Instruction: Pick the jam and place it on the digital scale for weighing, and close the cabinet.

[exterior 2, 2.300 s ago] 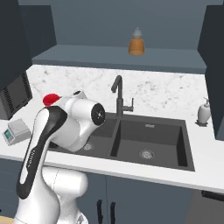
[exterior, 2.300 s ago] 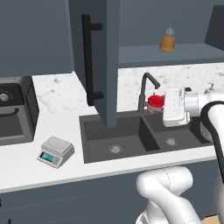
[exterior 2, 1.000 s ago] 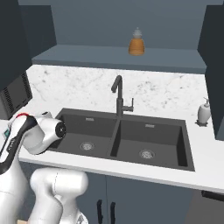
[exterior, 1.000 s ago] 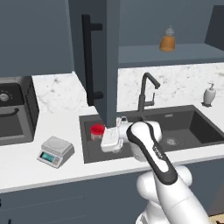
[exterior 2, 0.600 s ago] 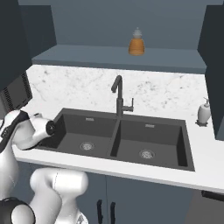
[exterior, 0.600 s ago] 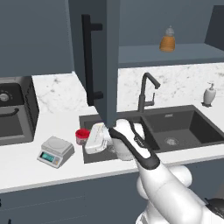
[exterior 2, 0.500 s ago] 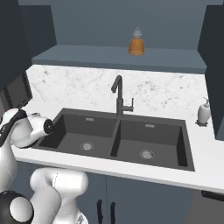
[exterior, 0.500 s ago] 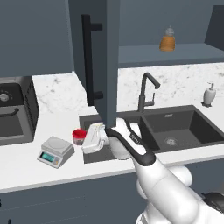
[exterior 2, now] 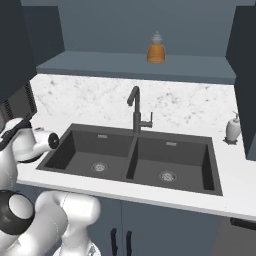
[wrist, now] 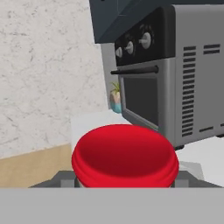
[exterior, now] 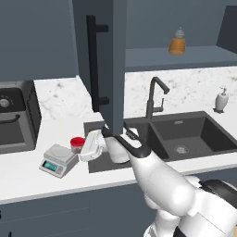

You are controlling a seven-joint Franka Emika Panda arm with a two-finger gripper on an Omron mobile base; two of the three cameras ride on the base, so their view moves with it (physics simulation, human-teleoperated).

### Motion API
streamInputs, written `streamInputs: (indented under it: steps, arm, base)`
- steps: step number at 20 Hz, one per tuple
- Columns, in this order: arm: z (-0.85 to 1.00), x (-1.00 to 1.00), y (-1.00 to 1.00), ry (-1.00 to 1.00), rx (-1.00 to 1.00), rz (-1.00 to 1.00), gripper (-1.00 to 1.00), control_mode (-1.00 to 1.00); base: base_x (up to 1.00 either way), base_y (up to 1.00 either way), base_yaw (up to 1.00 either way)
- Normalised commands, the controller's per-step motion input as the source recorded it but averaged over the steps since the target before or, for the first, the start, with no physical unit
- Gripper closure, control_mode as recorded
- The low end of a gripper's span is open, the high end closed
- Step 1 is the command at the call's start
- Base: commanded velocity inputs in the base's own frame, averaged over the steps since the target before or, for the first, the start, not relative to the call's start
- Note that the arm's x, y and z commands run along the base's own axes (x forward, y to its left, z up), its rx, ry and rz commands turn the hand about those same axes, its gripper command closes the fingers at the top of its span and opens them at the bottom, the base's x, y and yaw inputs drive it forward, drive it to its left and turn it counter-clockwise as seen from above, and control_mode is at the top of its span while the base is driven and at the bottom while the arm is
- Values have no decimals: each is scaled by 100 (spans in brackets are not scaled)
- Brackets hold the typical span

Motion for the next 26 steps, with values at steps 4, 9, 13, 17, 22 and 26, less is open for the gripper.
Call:
streamInputs:
  steps: [4, 9, 13, 17, 22, 26]
  arm:
    - [-27, 17, 13, 0, 0, 4, 100, -100]
    - [-23, 21, 17, 0, 0, 0, 100, -100]
    - [-25, 16, 15, 0, 0, 0, 100, -100]
    - [-19, 17, 18, -1, 0, 0, 100, -100]
    - [-14, 16, 10, -3, 0, 0, 100, -100]
    - [-15, 12, 8, 0, 0, 0, 100, -100]
  base:
    - [0, 0, 0]
    - [0, 0, 0]
    - [0, 0, 0]
    - [0, 0, 0]
    - [0, 0, 0]
    - [0, 0, 0]
